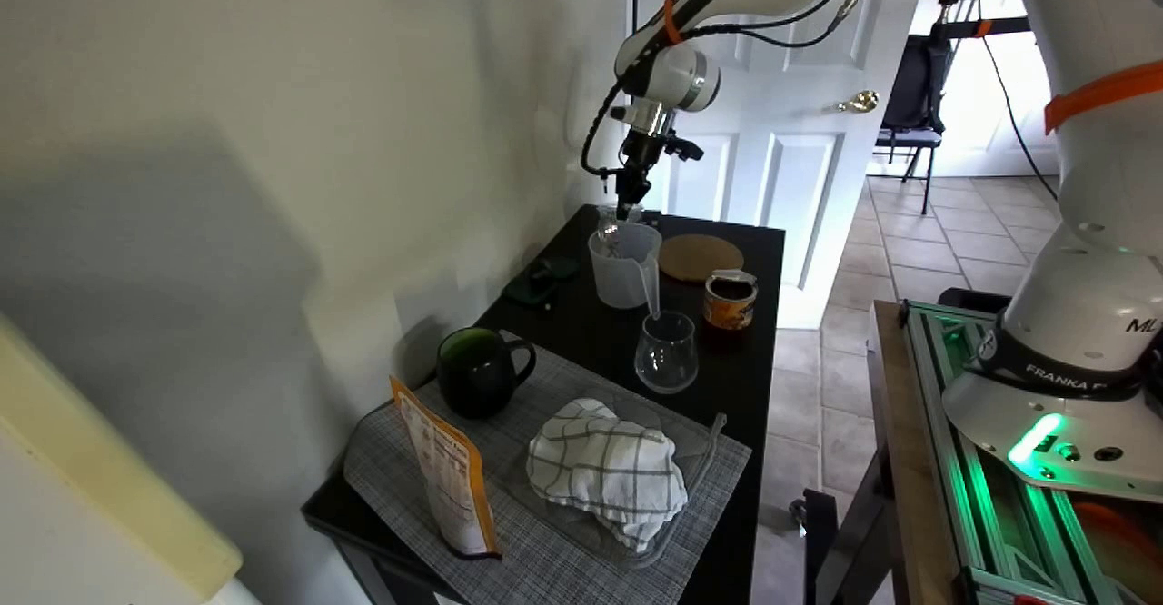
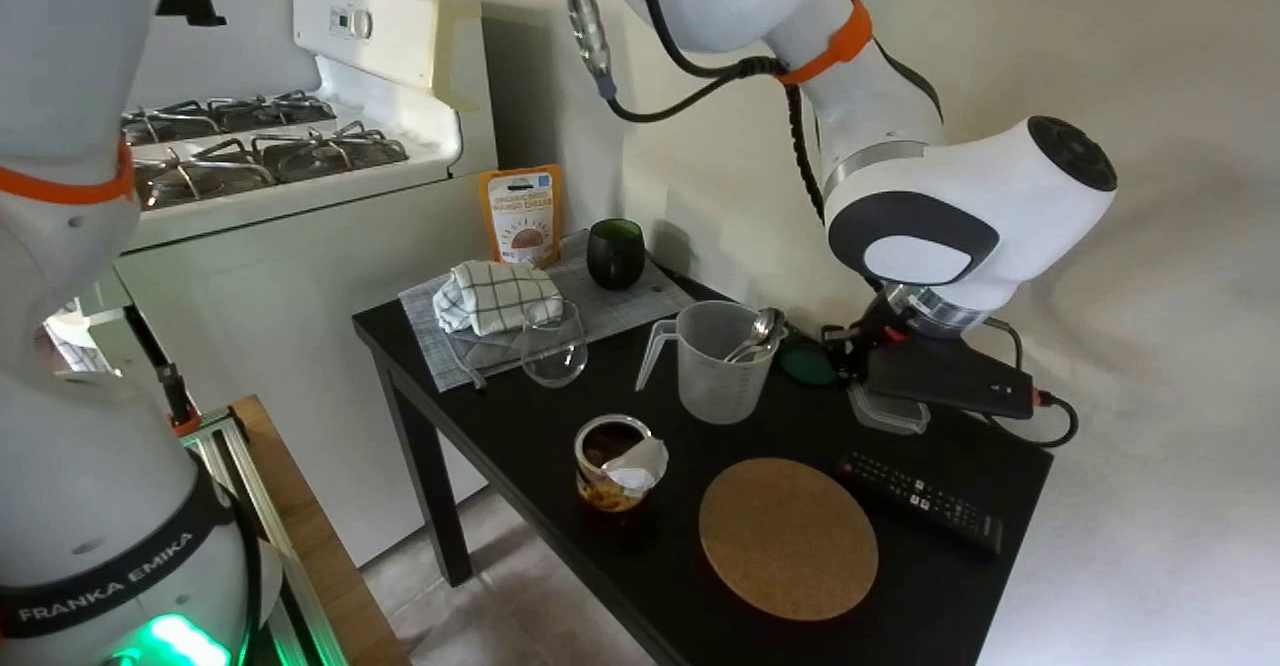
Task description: Put the bowl in the jar
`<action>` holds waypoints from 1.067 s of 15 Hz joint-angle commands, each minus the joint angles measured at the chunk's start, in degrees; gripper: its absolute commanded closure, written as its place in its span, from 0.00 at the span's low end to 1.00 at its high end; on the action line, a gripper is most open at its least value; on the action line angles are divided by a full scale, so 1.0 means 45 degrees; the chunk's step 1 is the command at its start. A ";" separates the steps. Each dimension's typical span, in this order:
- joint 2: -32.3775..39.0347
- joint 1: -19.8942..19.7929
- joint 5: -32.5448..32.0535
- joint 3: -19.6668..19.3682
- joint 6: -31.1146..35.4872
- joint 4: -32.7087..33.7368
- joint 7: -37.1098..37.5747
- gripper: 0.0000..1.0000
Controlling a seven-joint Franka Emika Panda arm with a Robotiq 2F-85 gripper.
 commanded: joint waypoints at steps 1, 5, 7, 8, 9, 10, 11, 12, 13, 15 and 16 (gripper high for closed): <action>-0.2642 -0.0636 0.0830 -0.0102 -0.0162 -0.3078 -0.1882 0.98; -0.5277 -0.0565 0.1735 -0.0827 -0.0297 -0.5483 -0.4294 0.98; -0.6485 -0.0171 0.1883 -0.1447 -0.0483 -0.6348 -0.5021 0.98; -0.7000 0.0066 0.1646 -0.1735 -0.0764 -0.6664 -0.5544 0.98; -0.7323 0.0328 0.1490 -0.2039 -0.1249 -0.6701 -0.5968 0.98; -0.7592 0.0572 0.1383 -0.2332 -0.2038 -0.6696 -0.6492 0.98; -0.7719 0.0890 0.1325 -0.2612 -0.2751 -0.6563 -0.6905 0.98; -0.7865 0.1214 0.1214 -0.2877 -0.3490 -0.6469 -0.7162 0.98; -0.7936 0.1526 0.1116 -0.3088 -0.4203 -0.6372 -0.7356 0.98; -0.7868 0.2044 0.0860 -0.3365 -0.5569 -0.6073 -0.7672 0.98; -0.7719 0.2250 0.0766 -0.3475 -0.6317 -0.5812 -0.7828 0.98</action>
